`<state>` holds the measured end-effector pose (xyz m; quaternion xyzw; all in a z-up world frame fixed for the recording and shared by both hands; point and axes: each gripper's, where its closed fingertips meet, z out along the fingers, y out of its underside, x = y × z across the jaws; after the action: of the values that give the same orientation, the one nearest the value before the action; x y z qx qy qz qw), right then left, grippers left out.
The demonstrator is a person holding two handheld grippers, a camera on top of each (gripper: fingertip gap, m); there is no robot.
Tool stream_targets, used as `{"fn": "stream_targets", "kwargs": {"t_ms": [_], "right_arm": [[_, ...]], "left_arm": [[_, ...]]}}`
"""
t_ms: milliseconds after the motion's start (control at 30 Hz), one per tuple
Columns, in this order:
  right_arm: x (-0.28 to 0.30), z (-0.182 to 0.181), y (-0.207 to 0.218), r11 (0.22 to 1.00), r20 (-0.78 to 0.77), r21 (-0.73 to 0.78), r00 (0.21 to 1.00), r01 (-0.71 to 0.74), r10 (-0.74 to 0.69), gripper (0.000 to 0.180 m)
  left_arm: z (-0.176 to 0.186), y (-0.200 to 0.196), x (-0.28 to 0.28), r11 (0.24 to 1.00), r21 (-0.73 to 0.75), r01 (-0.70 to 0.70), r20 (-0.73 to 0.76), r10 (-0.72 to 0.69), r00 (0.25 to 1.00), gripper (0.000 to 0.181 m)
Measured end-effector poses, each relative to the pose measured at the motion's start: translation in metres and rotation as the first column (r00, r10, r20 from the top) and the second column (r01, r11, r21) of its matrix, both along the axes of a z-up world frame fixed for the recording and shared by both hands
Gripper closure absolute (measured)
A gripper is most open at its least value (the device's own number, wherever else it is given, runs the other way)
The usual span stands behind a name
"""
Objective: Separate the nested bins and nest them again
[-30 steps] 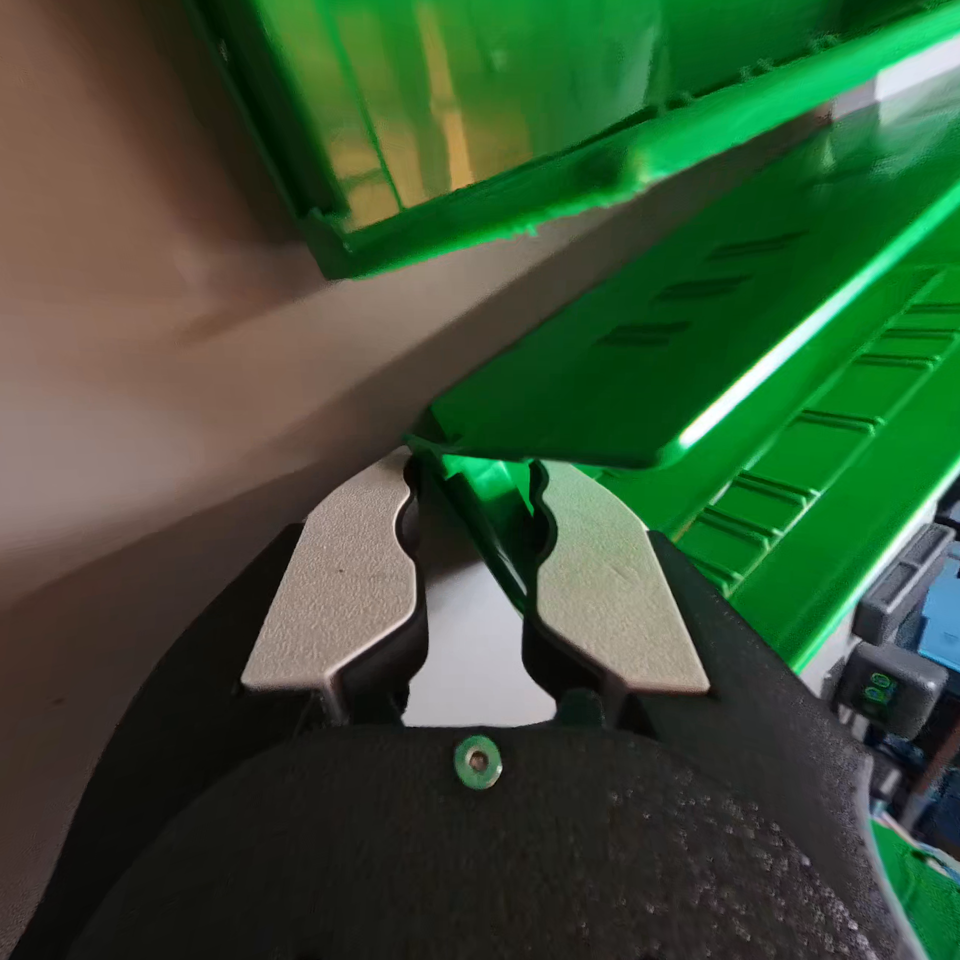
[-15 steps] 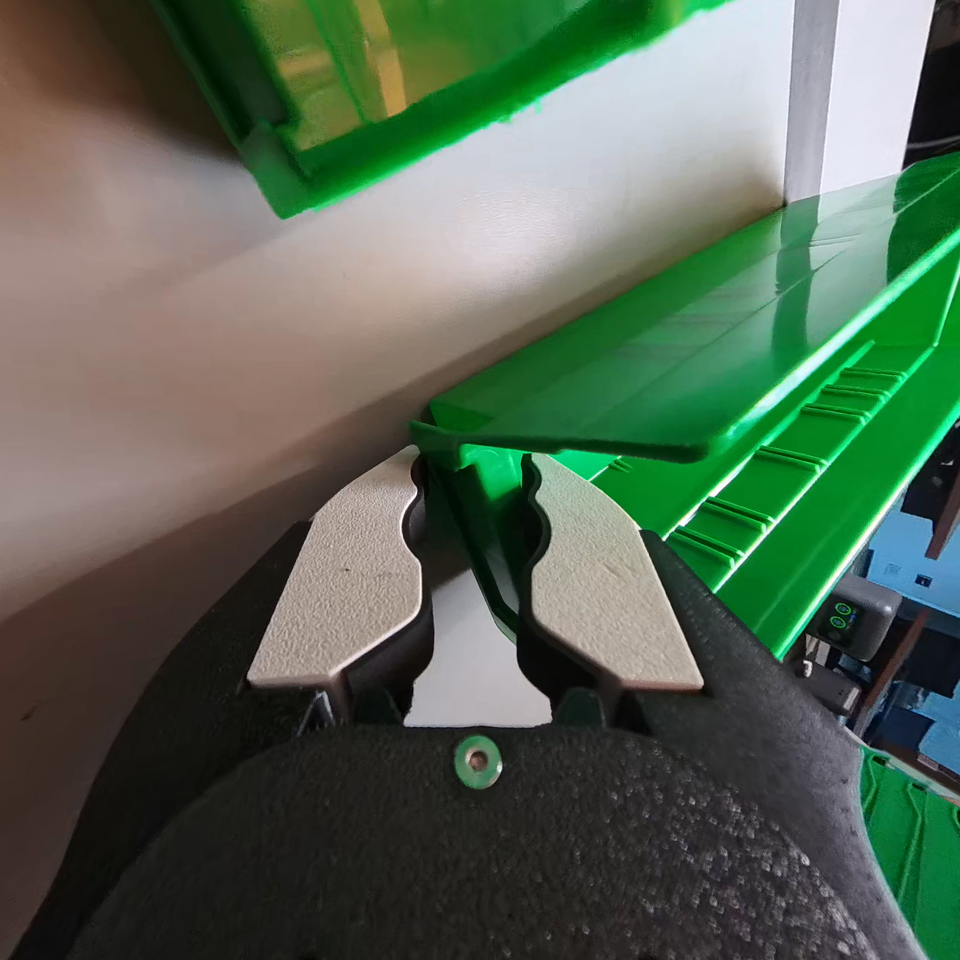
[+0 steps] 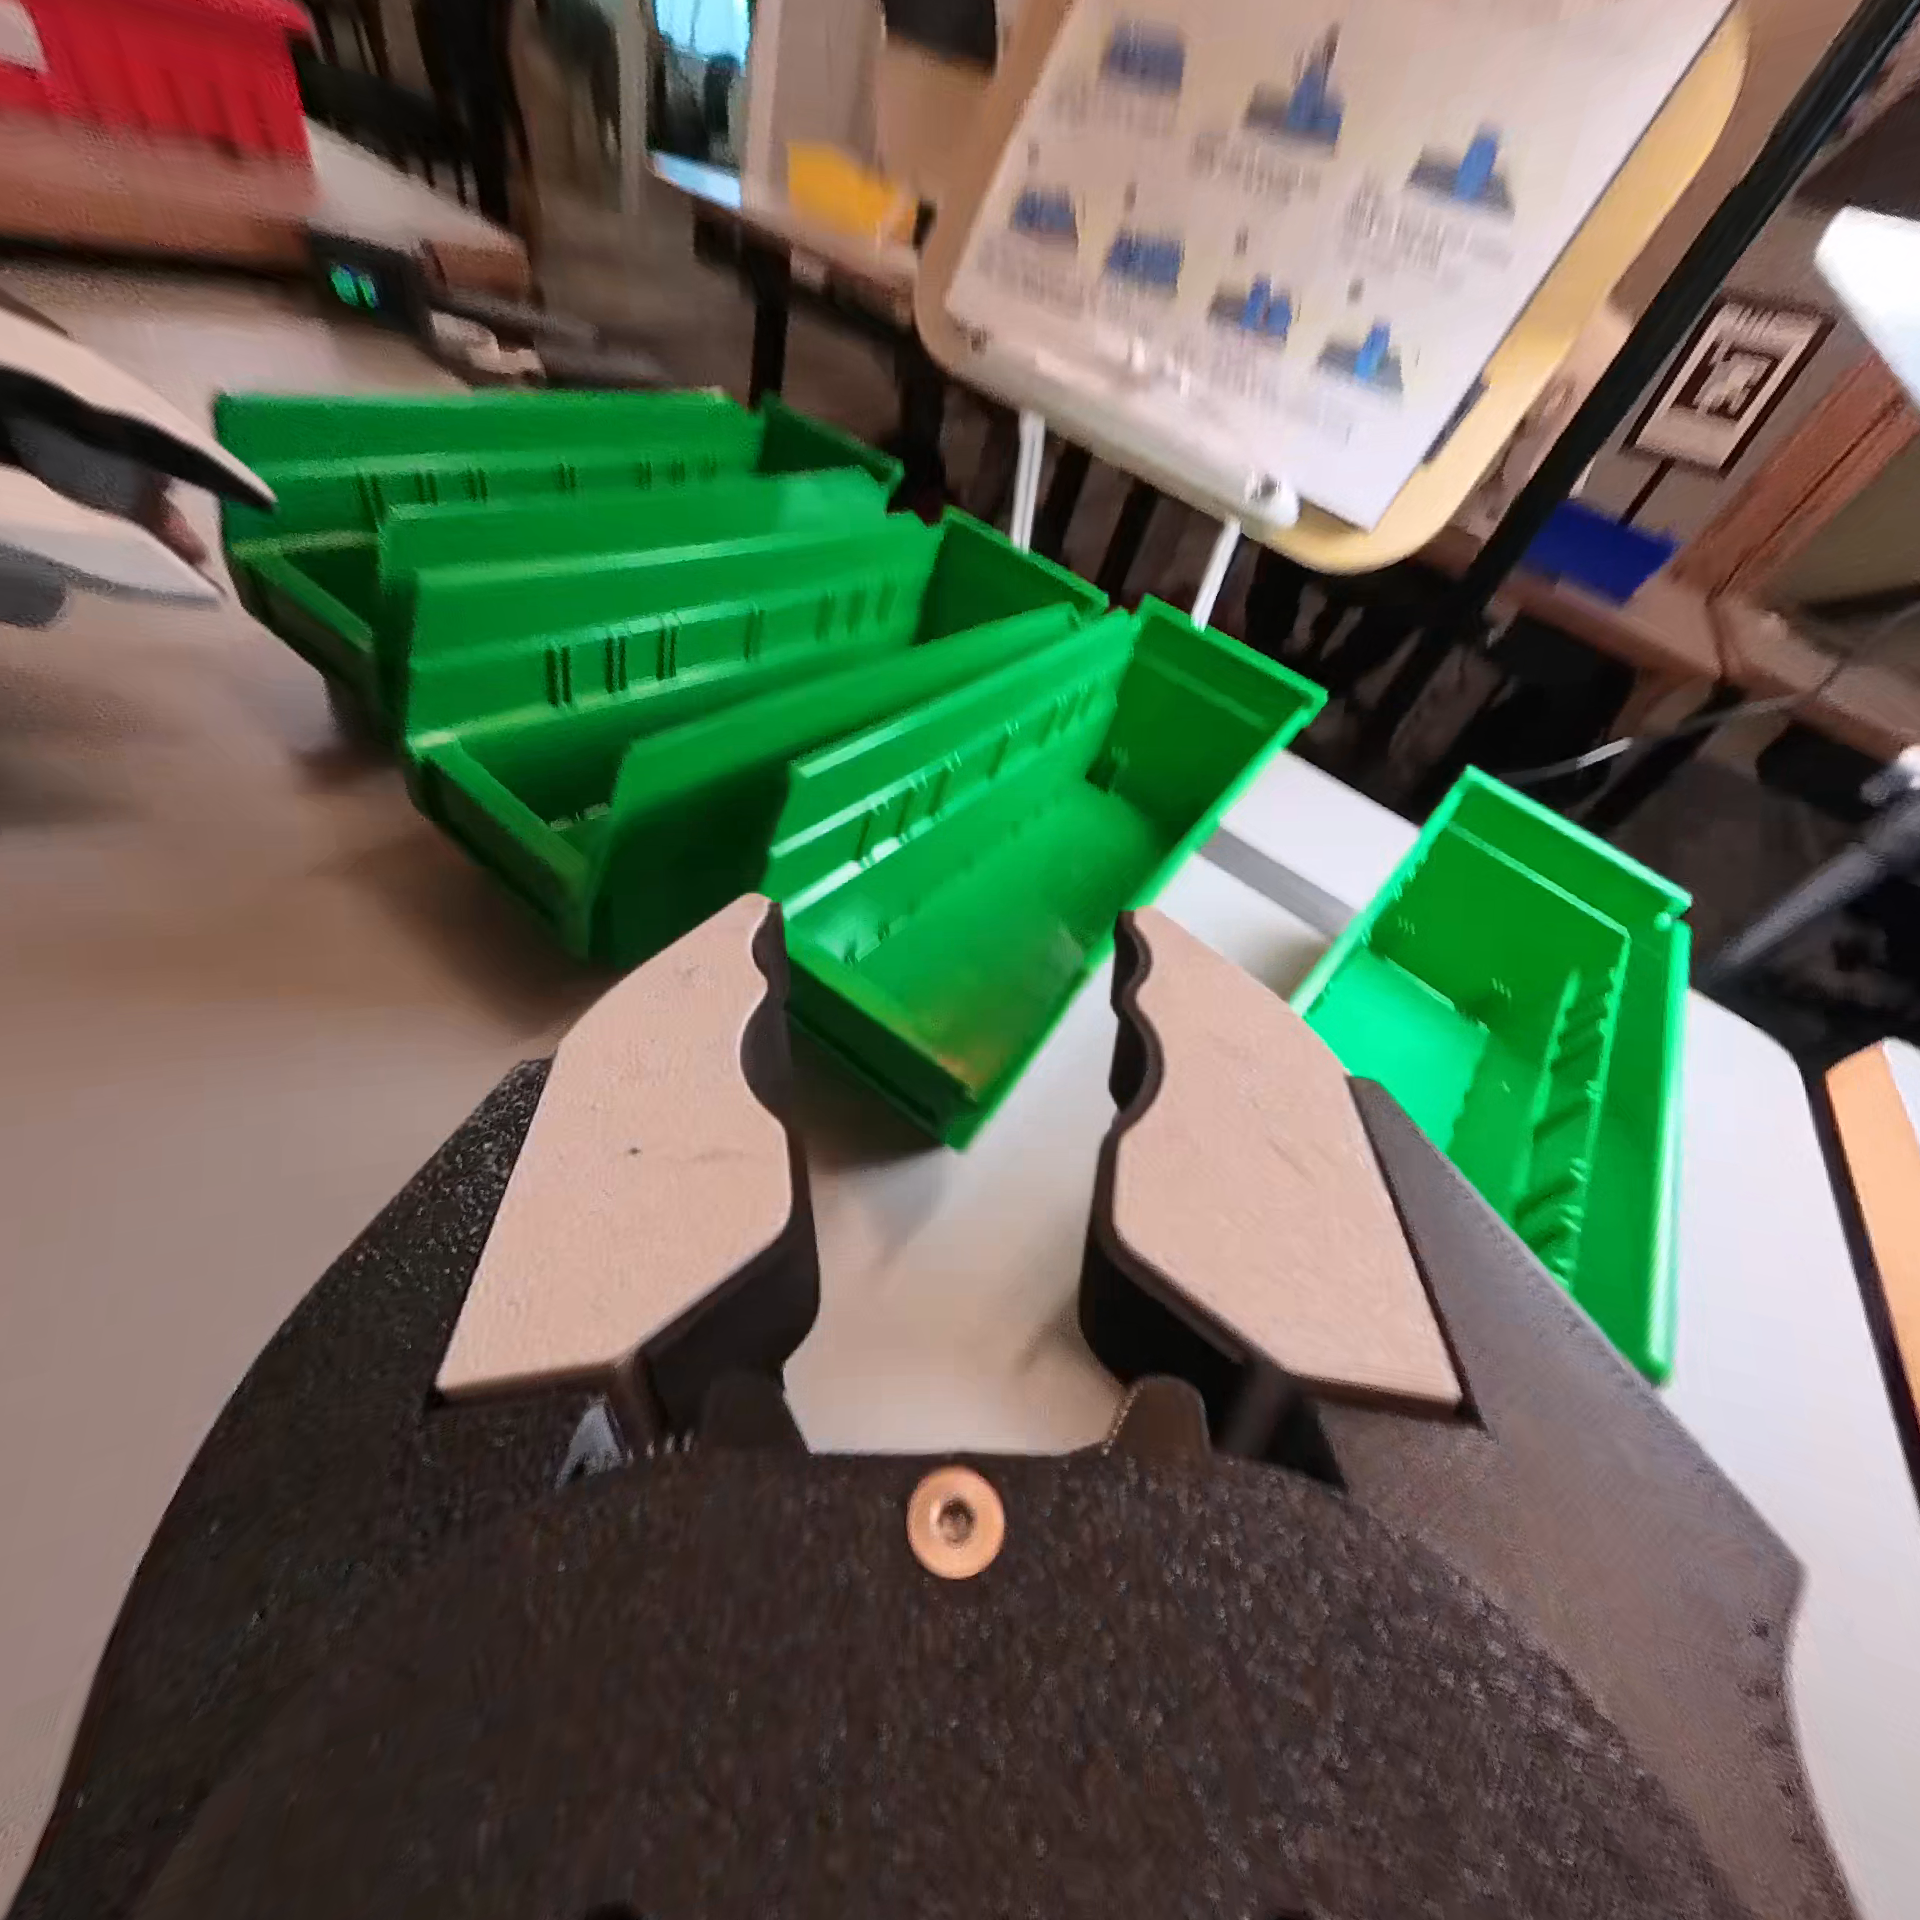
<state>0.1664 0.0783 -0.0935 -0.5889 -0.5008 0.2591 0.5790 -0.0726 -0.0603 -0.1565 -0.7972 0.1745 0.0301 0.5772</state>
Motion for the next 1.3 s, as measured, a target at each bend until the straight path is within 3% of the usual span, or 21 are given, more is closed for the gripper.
{"fn": "stream_targets", "kwargs": {"t_ms": [100,267,533,767,867,1033,1133,1233,1300], "right_arm": [[-0.017,-0.005,-0.014,0.995,-0.112,0.099,0.993,-0.012,0.023,0.125],[-0.034,-0.021,-0.027,0.993,-0.134,0.105,0.989,-0.045,0.059,0.125],[-0.038,-0.042,-0.027,0.995,-0.112,-0.042,0.990,-0.094,0.089,0.120],[-0.036,-0.045,-0.026,0.996,-0.096,-0.040,0.992,-0.085,0.081,0.123],[-0.037,-0.046,-0.026,0.995,-0.095,-0.053,0.992,-0.090,0.085,0.125],[-0.039,-0.057,-0.025,0.994,-0.053,-0.063,0.995,-0.093,0.089,0.126],[-0.039,-0.058,-0.026,0.993,-0.049,-0.064,0.994,-0.096,0.093,0.127],[-0.038,-0.055,-0.027,0.993,-0.054,-0.058,0.994,-0.103,0.099,0.128],[-0.036,-0.052,-0.029,0.993,-0.064,-0.055,0.992,-0.109,0.106,0.130]], "left_arm": [[0.000,0.003,-0.006,1.000,0.026,-0.016,-0.141,0.020,0.990,0.135],[-0.006,0.011,-0.011,0.999,0.023,-0.024,-0.341,0.031,0.940,0.129],[-0.034,0.029,-0.017,0.988,-0.148,-0.041,-0.548,-0.048,0.835,0.127],[-0.041,0.035,-0.015,0.984,-0.178,-0.023,-0.614,-0.093,0.784,0.141],[-0.039,0.032,-0.020,0.971,-0.239,-0.010,-0.591,-0.137,0.795,0.136],[-0.042,0.027,-0.029,0.900,-0.435,-0.003,-0.534,-0.256,0.806,0.132],[-0.042,0.019,-0.036,0.814,-0.581,-0.017,-0.508,-0.347,0.788,0.126],[-0.048,0.003,-0.043,0.677,-0.736,-0.032,-0.435,-0.436,0.788,0.119],[-0.053,0.000,-0.051,0.628,-0.776,-0.064,-0.445,-0.472,0.761,0.118]]}}
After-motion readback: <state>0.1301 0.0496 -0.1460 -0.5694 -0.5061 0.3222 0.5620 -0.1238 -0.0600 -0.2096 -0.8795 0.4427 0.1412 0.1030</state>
